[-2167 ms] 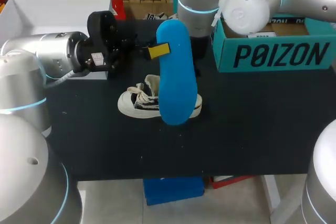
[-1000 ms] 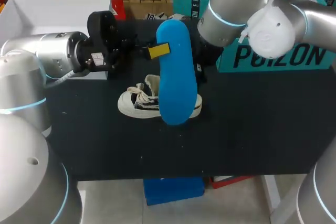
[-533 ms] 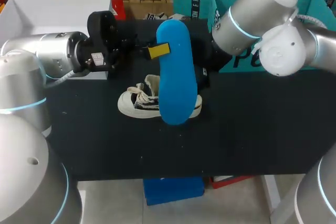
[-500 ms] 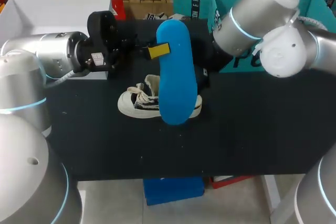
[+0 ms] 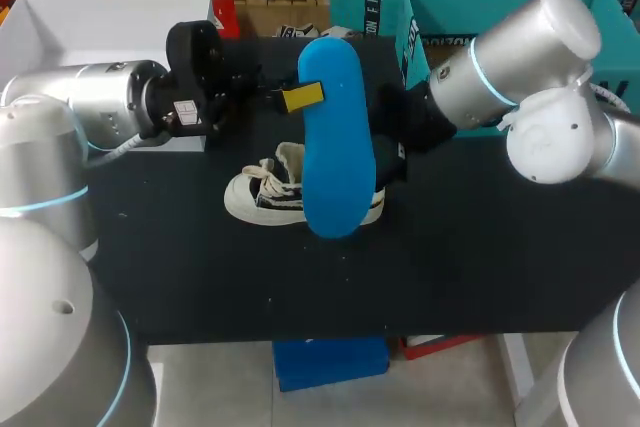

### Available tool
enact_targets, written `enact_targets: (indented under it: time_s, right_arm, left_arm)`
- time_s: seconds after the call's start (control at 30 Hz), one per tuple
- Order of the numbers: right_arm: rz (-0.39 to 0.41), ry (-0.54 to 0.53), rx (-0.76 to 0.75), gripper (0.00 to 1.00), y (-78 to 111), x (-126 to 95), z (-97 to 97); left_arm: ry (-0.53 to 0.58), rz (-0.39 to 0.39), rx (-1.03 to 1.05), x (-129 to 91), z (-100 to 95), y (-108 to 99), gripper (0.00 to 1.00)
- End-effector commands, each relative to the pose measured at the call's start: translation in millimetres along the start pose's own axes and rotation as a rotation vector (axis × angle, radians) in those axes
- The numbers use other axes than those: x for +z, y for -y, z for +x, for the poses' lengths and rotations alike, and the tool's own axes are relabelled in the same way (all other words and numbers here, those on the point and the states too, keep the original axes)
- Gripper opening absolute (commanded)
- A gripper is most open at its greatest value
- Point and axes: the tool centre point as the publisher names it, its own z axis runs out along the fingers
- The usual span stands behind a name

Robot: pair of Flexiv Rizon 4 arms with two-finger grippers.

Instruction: Take the shoe out of the shoebox, open the shoe tongue, remove and reinsert the insole, then place the shoe into the shoebox

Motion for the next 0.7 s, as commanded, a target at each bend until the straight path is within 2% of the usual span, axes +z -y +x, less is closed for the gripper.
enact_targets:
  time_s: [0.03,0.7]
  right_arm:
    - [-0.082,0.014,0.001,1.0,5.7,9,3.2]
    - [-0.195,0.035,0.006,1.0,29.7,27,9.2]
  left_arm:
    - [0.003,0.002,0.002,1,0.7,-1,0.0]
    - [0.003,0.002,0.002,1,0.7,-1,0.0]
